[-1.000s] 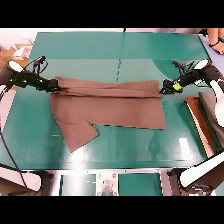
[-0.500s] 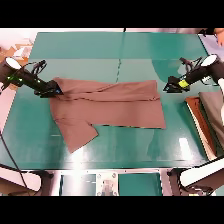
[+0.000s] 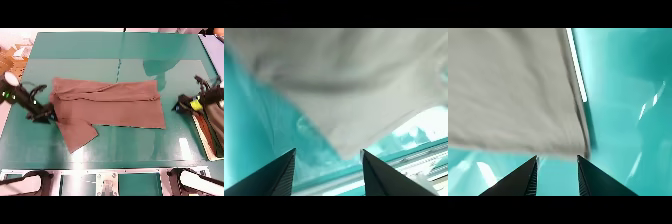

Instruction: Fold the shirts.

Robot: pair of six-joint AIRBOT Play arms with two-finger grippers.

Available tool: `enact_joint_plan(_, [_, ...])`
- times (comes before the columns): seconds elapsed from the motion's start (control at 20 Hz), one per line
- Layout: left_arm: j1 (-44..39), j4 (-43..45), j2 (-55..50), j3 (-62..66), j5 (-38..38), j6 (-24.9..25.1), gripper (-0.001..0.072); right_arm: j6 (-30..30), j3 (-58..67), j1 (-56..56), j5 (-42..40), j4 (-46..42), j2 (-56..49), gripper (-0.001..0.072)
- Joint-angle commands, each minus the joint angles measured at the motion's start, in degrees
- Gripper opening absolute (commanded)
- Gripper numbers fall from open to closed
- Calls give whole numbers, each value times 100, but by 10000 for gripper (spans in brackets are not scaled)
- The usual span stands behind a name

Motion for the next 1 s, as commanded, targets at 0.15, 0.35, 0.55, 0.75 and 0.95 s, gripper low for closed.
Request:
enact_joint_plan(0.15, [0,-90,1888,-3021,1814,-385,503,603,-3171,-481,-1196,728,2507,295])
enact_joint_plan(0.35, [0,-1075,1869,-3447,3366,-254,501,203,-3899,-479,-1849,1742,2538,331])
enact_joint_plan(0.55, [0,-2352,1740,-3445,4245,275,499,87,-4234,-289,-2559,2319,2319,409])
enact_joint_plan(0.75, [-105,-3344,1266,-3445,3788,1198,113,70,-4258,435,-3652,3211,1646,417])
enact_joint_plan(0.95, [-103,-3300,1263,-3136,3331,1373,25,39,-4131,809,-4489,3746,1014,349])
